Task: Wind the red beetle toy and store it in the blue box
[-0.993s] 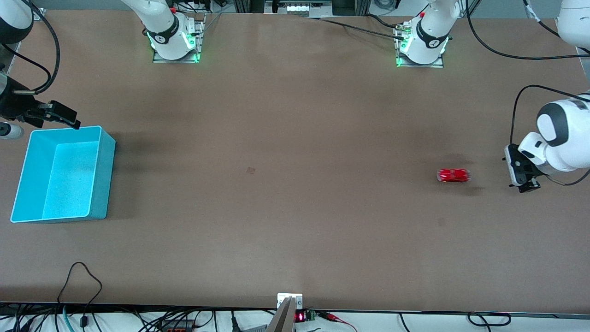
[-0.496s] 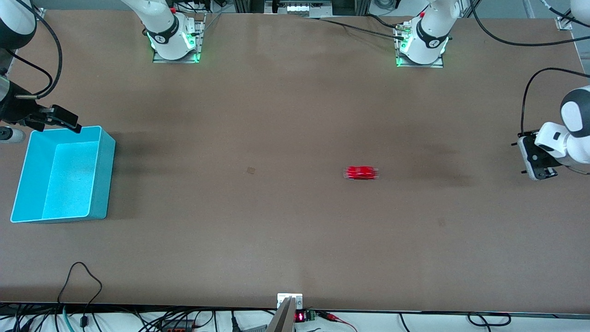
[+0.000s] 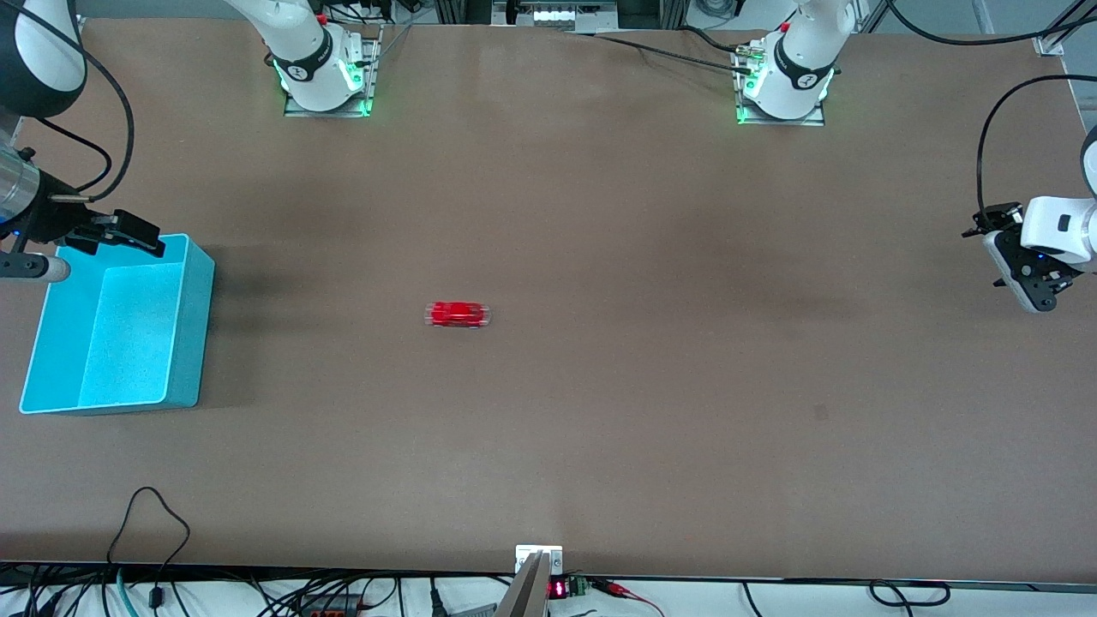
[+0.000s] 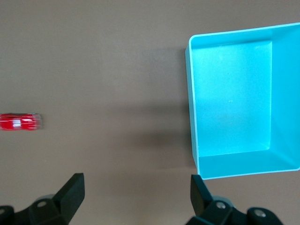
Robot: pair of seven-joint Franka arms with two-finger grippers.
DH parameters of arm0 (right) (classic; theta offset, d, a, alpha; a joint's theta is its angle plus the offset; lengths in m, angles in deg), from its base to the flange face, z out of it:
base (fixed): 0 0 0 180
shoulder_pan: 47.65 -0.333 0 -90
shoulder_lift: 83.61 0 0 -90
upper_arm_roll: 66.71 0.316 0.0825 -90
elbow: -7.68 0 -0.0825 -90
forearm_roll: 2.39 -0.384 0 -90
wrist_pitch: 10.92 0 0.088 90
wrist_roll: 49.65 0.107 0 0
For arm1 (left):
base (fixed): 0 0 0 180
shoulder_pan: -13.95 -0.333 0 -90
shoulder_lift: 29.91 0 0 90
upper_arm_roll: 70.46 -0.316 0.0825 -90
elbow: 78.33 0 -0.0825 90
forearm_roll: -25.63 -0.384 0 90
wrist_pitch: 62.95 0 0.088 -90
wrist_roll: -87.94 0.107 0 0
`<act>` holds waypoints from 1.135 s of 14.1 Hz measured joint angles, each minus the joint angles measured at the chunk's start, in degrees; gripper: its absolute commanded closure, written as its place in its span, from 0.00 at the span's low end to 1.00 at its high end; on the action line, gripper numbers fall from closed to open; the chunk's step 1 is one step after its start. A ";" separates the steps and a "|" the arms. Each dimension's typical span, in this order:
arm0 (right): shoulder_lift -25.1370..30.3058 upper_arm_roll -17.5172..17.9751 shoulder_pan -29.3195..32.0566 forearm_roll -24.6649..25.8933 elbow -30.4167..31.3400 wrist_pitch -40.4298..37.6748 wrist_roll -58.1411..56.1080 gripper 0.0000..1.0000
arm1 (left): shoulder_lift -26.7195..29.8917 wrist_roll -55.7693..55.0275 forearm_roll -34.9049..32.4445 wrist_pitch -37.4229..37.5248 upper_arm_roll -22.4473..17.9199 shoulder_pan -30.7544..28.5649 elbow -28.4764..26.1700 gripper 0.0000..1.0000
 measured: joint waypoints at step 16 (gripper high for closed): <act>-2.86 0.22 -2.92 -0.02 -0.23 2.22 -0.12 0.00 | 2.93 -39.89 0.00 17.93 16.86 0.14 11.55 0.00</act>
